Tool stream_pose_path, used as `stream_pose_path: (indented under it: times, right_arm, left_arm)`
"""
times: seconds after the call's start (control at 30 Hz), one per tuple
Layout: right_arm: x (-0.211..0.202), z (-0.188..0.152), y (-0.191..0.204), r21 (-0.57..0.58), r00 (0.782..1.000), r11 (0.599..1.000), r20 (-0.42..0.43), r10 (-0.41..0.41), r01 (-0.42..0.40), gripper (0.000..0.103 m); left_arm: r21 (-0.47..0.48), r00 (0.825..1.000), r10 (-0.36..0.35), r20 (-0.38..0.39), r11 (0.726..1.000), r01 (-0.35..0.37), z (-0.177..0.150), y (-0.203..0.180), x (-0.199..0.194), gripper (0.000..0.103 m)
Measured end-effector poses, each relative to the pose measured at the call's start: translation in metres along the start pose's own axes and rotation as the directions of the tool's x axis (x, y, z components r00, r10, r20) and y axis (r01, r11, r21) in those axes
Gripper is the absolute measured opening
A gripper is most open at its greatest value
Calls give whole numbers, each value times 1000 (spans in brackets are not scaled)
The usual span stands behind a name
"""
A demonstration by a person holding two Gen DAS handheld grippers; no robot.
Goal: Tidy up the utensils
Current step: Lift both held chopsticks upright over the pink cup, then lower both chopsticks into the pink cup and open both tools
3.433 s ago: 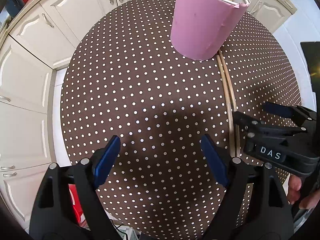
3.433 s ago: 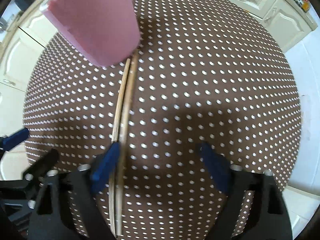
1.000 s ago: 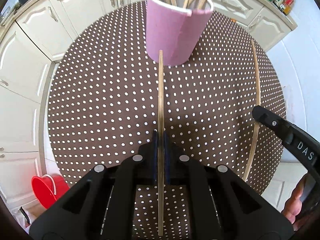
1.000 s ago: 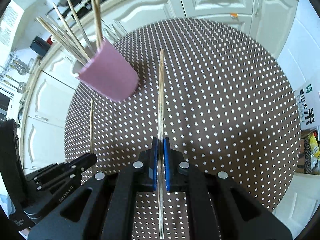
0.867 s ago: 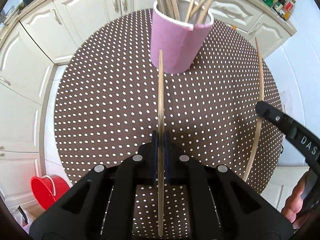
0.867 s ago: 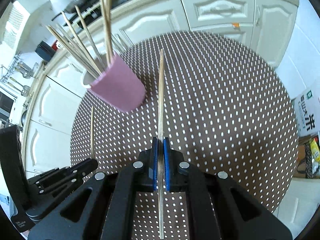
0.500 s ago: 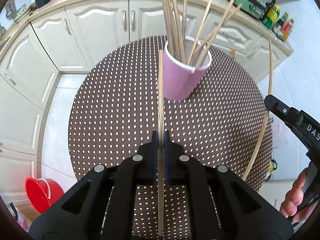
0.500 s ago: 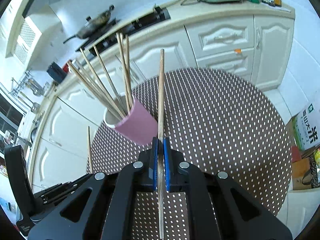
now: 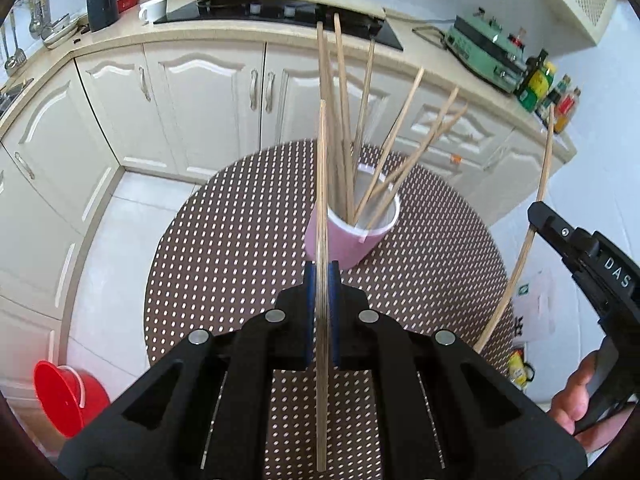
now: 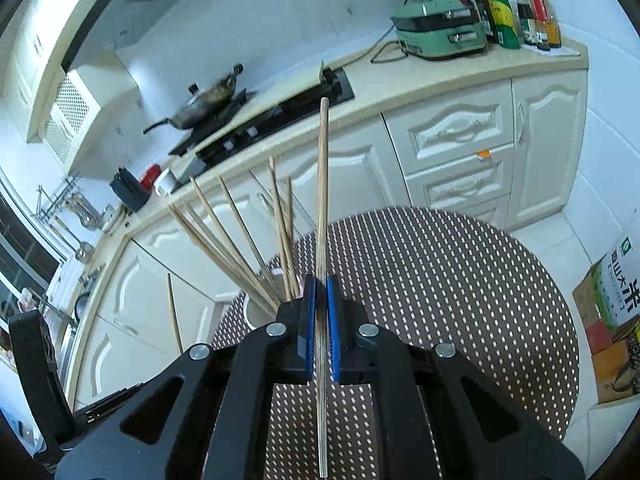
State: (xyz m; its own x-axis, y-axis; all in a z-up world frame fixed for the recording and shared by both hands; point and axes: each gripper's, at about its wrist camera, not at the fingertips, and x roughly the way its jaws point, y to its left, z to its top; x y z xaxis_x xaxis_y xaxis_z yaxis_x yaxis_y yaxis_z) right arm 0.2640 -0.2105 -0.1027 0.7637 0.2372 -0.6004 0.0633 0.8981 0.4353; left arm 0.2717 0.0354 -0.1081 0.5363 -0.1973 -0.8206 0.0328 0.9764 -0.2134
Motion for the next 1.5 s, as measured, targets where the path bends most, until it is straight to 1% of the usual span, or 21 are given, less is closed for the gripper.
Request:
stream_pose_path:
  times: [0.1,0.2,0.33,0.47,0.57,0.67,0.8,0.87,1.0,1.07,1.13,1.23,1.33,1.43,1.5]
  right_arm:
    - [0,9,3,23,999,1000,32,7,-8,5]
    - [0,18,5,70,997,997,72,15,-20,5]
    - [5,29,8,101,994,995,107,-7,-3,5]
    - [18,35,9,145,994,989,108,-21,5,5]
    - [25,38,18,122,992,992,122,-39,24,5]
    - [31,41,23,122,991,992,128,-36,20,5]
    - [43,46,31,115,988,992,139,-67,51,5]
    - [46,47,29,147,986,988,152,-72,49,5]
    - [55,48,28,162,978,984,177,-108,79,5]
    - [61,49,25,172,979,982,172,-109,79,5]
    - [66,49,24,177,976,980,179,-124,92,5]
    - [70,47,22,193,969,975,199,-149,110,5]
    - [75,44,23,182,961,975,220,-165,125,5]
    - [83,39,22,181,963,977,221,-155,115,5]
    - [87,34,22,172,959,977,231,-162,124,5]
  left_arm:
    - [-27,999,-9,39,1000,10,14,-1,-5,7]
    - [-72,997,-37,69,997,42,28,2,-10,7]
    - [-103,992,-8,127,994,21,44,4,-15,7]
    - [-152,987,8,159,988,16,59,10,-14,7]
    - [-162,983,5,183,986,25,71,11,-12,7]
    - [-166,978,21,206,986,13,82,11,-12,7]
    - [-192,968,9,249,981,40,98,13,-11,7]
    - [-174,957,42,286,985,8,105,11,-10,7]
    - [-182,948,36,316,983,24,115,12,-2,7]
    - [-182,944,50,326,983,11,119,10,3,7]
    - [-192,943,51,328,981,13,123,11,9,7]
    - [-197,938,99,333,980,-34,125,9,19,7]
    - [-207,944,88,319,978,-21,126,8,30,7]
    - [-209,946,92,310,978,-26,123,7,40,7]
    - [-205,950,91,297,978,-29,120,7,47,7]
